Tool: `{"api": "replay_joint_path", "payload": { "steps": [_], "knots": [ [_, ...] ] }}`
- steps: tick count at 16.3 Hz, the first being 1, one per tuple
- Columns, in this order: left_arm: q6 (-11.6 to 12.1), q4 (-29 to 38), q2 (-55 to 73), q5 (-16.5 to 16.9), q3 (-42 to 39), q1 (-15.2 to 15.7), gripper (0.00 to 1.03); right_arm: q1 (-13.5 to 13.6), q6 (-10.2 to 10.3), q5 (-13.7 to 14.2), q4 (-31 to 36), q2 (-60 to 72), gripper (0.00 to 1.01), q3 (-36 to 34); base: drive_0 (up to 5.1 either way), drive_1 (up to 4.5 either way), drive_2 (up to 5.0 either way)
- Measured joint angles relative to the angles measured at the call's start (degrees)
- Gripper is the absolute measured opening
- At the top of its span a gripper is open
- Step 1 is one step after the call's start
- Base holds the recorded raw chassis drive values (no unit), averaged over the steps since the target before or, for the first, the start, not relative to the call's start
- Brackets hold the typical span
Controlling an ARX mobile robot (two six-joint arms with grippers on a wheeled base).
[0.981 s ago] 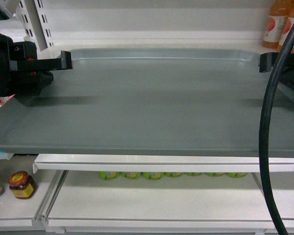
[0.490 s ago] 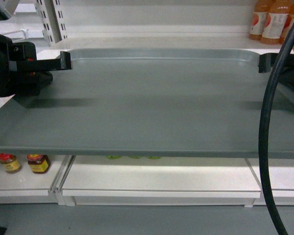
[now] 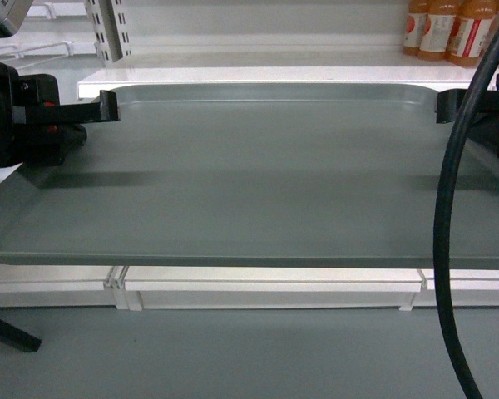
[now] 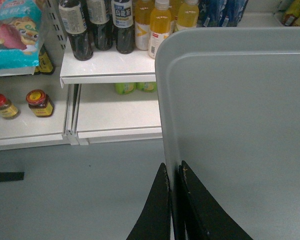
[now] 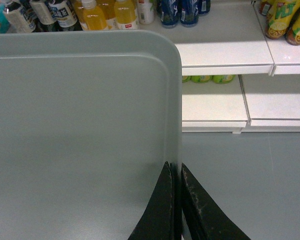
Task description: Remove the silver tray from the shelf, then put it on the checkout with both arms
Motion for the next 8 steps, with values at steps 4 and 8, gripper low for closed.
{"api": "replay_joint_path", "payload": {
  "steps": [4, 8],
  "knots": [
    [0.0, 0.4, -0.2, 0.0, 0.0, -0.1, 0.03, -0.1, 0.0, 0.2, 0.2, 0.0, 0.03, 0.0, 0.2, -4.03, 4.3],
    [0.0, 0.0, -0.1, -0.1, -0.1, 0.0, 0.03, 0.0, 0.0, 0.2, 0.0, 0.0, 0.03, 0.0, 0.1, -4.08, 4.3]
  ]
}}
